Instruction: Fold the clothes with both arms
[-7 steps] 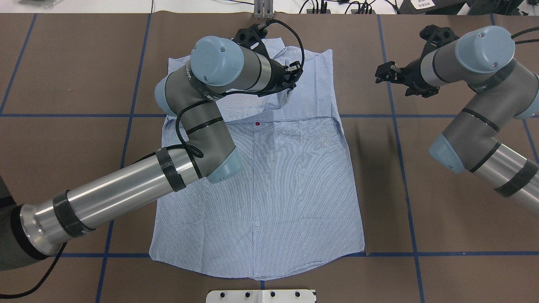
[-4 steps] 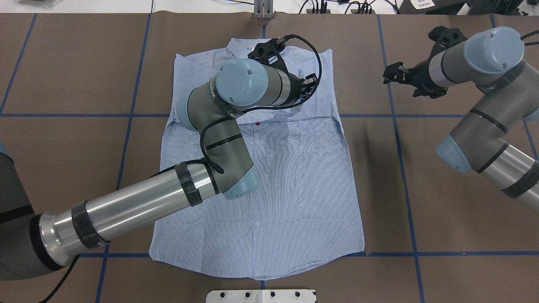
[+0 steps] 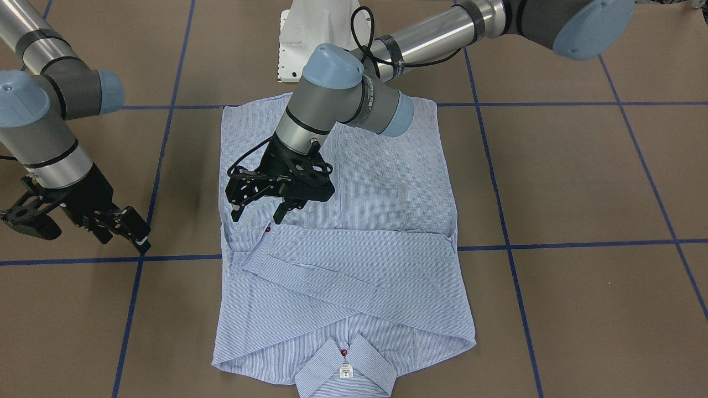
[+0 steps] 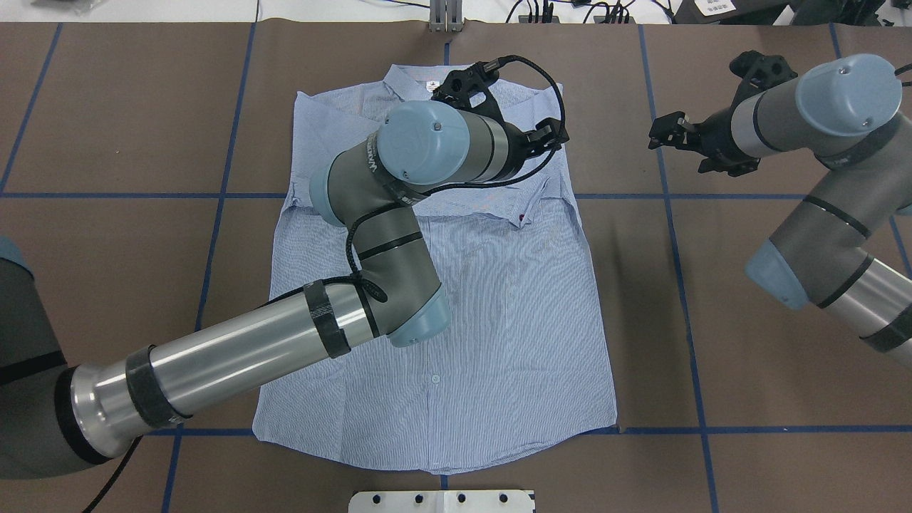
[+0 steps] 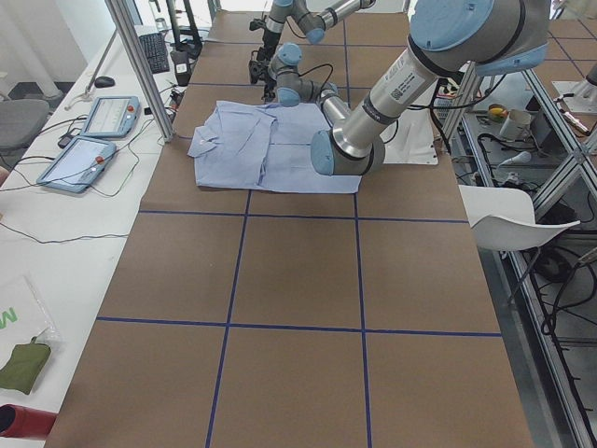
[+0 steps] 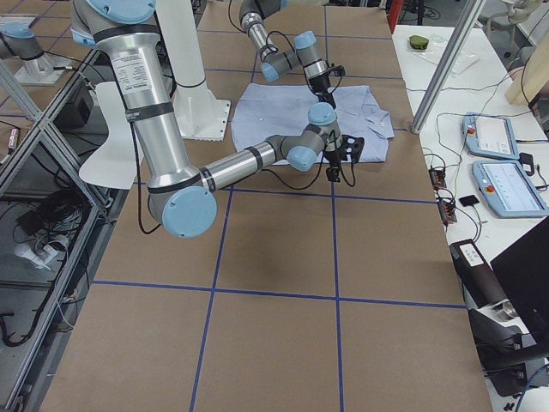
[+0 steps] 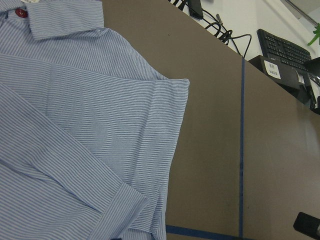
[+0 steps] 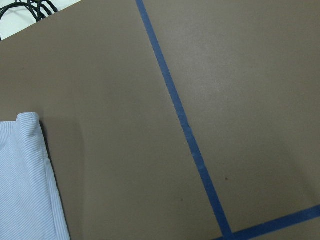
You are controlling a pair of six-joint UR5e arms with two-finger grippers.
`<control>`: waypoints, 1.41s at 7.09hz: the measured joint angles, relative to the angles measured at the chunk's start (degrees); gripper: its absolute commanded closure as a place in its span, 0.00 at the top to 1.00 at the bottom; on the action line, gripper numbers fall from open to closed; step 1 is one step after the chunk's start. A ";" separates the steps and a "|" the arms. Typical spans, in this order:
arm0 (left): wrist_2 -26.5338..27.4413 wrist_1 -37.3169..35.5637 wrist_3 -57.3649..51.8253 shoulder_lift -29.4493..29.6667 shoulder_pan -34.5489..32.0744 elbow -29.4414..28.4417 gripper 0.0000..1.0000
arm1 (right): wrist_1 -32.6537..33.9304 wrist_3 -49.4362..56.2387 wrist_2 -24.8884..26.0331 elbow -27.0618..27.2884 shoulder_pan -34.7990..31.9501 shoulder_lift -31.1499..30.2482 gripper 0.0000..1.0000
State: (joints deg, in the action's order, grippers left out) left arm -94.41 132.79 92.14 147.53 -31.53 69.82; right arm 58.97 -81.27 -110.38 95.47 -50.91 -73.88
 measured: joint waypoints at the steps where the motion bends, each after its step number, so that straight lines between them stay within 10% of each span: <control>1: -0.56 -2.34 -0.10 -4.05 -0.06 6.32 0.99 | 0.07 -6.14 0.94 2.37 2.90 -0.85 1.00; 5: -3.28 -7.65 -1.31 -19.01 -1.04 23.92 0.89 | 1.90 -28.35 17.82 19.17 26.09 -14.61 0.98; 10: -3.41 -7.62 -1.27 -23.92 -0.47 25.22 0.89 | 19.94 -42.82 38.25 27.74 51.21 -16.32 0.88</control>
State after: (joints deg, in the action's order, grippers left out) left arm -97.81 125.17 90.87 123.61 -31.99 95.04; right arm 78.90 -124.09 -72.13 123.21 0.30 -90.20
